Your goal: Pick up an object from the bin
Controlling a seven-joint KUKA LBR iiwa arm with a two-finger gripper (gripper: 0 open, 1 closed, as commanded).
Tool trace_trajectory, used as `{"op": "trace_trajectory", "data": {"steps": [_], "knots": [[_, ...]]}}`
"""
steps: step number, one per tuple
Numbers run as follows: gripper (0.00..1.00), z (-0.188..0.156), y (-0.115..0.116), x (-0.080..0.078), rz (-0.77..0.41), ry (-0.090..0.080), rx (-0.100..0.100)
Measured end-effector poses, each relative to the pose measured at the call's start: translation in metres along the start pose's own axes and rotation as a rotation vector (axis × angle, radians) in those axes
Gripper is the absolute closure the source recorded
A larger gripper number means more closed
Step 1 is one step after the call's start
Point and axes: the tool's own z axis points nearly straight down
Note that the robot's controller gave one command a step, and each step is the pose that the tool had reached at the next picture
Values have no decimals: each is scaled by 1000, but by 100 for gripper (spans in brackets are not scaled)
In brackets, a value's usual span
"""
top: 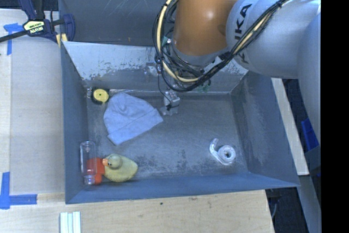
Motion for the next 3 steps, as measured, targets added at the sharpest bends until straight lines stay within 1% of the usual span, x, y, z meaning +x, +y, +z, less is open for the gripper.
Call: {"op": "trace_trajectory", "data": {"steps": [1,2,3], "knots": [[0,63,-1,56,64,-5,4],[100,95,15,25,-77,-10,0],[100,95,15,25,-77,-10,0]]}}
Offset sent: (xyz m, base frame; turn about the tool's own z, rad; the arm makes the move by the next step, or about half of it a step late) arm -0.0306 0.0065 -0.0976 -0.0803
